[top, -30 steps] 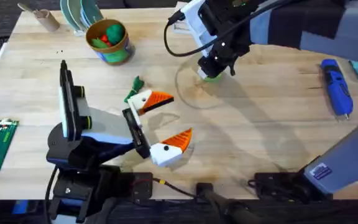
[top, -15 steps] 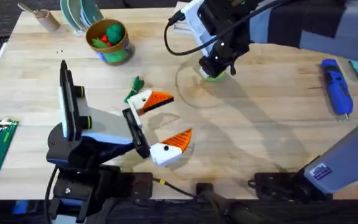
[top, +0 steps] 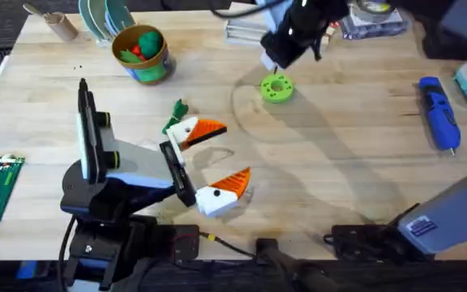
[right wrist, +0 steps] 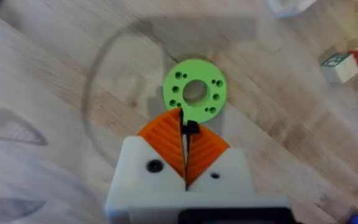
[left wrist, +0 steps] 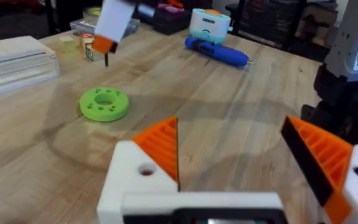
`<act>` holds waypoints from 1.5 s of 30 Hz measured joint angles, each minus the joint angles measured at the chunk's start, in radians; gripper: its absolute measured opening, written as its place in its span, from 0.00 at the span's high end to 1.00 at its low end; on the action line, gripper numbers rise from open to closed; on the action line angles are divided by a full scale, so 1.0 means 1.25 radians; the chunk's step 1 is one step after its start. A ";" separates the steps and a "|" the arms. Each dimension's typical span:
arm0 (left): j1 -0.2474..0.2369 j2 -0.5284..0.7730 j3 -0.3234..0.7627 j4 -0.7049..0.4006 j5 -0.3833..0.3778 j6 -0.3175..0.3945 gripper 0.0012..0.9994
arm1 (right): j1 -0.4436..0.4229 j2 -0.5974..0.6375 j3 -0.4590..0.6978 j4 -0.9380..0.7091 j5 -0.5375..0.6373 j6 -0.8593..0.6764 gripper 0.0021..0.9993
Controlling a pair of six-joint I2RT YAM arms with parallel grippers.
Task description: Pick up the gripper from the table and insert it into the empty holder that is missing its gripper. Then pick up a screw, insert it into the mounting hole, and use the screwdriver to tighten it. Finally, clean up the table by picking up the vegetable and placing it into the bucket.
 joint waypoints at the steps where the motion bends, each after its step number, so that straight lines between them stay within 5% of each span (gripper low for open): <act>1: 0.000 0.000 0.000 0.000 0.000 0.000 0.01 | 0.005 -0.003 0.024 -0.019 -0.007 0.000 1.00; 14: 0.000 0.000 0.000 0.000 0.000 0.000 0.01 | 0.184 -0.005 0.246 -0.116 -0.083 0.000 1.00; 25: 0.000 0.000 0.000 0.000 0.000 0.000 0.01 | 0.314 -0.006 0.253 -0.149 -0.152 -0.019 1.00; 45: 0.000 0.000 0.000 0.000 0.000 0.016 0.01 | 0.380 -0.005 0.253 -0.173 -0.158 -0.019 1.00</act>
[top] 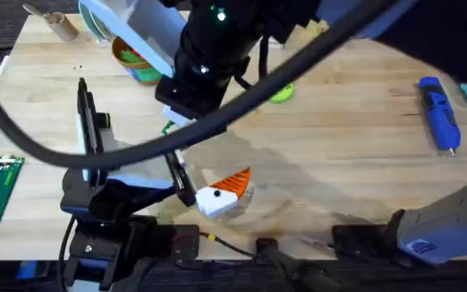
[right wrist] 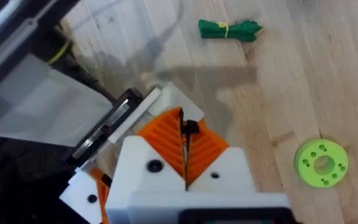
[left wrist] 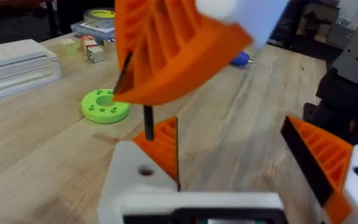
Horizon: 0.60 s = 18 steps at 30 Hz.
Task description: Pick up the gripper from the table and insert it into the empty holder that is missing its gripper. Then pick up a screw, insert it into the mounting hole, and use the screwdriver to tighten it. Finally, clean up the table by picking up the vegetable and placing it into the bucket.
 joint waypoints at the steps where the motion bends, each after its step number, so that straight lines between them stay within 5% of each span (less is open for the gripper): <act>1: 0.000 0.000 0.000 0.000 0.000 0.000 0.01 | 0.001 0.000 0.000 0.001 0.000 0.000 1.00; 18: 0.000 0.000 0.000 0.000 0.000 0.002 0.01 | 0.002 0.040 0.000 0.001 0.000 0.000 1.00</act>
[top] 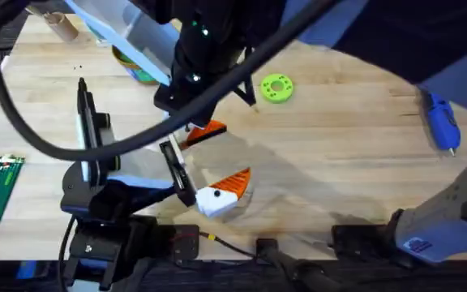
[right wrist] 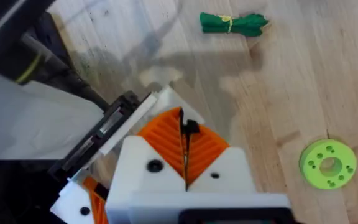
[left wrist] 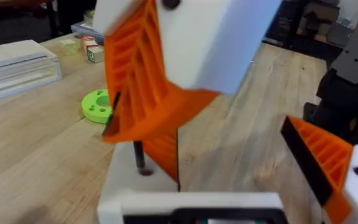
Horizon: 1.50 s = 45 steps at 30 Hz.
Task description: Pick up the gripper from the table and insert it into the empty holder that is missing its gripper. Then pick up a screw, insert it into the mounting hole, and use the screwdriver to tighten it. Finally, clean up the table by picking up the vegetable and placing it into the bucket.
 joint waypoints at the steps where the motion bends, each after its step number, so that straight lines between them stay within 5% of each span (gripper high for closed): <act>1: 0.000 0.000 0.000 0.000 0.000 0.000 0.01 | 0.000 0.000 0.000 0.000 0.000 0.000 1.00; 45: -0.005 0.000 0.000 -0.005 0.030 -0.012 0.01 | -0.001 0.000 -0.064 0.031 0.024 0.015 1.00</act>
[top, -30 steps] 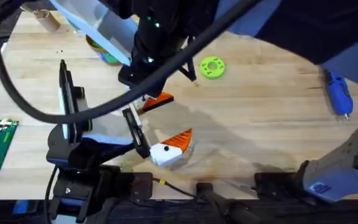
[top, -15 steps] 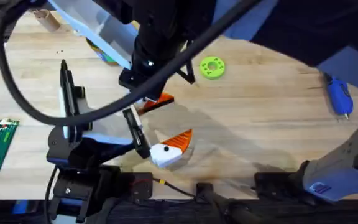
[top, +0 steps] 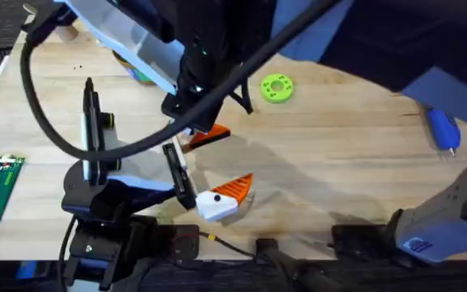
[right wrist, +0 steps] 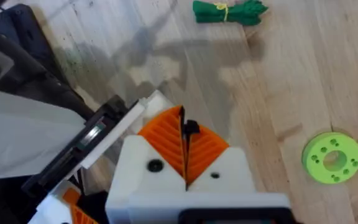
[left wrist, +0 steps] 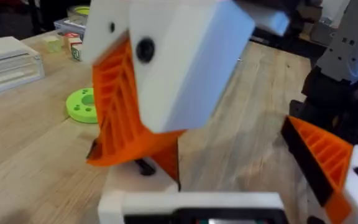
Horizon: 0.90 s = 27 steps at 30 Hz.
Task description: Pick up the gripper from the table and insert it into the empty holder that is missing its gripper. Then pick up a screw, insert it into the mounting hole, and use the screwdriver to tighten it. Finally, clean up the table by picking up the vegetable and placing it into the bucket.
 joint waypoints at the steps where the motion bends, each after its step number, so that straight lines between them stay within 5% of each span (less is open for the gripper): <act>1: 0.000 0.000 0.000 0.000 0.000 0.000 0.01 | 0.000 0.000 0.000 -0.001 0.001 0.001 1.00; 27: 0.000 0.000 0.000 0.000 0.005 0.001 0.01 | 0.000 -0.006 -0.001 -0.012 0.000 0.027 1.00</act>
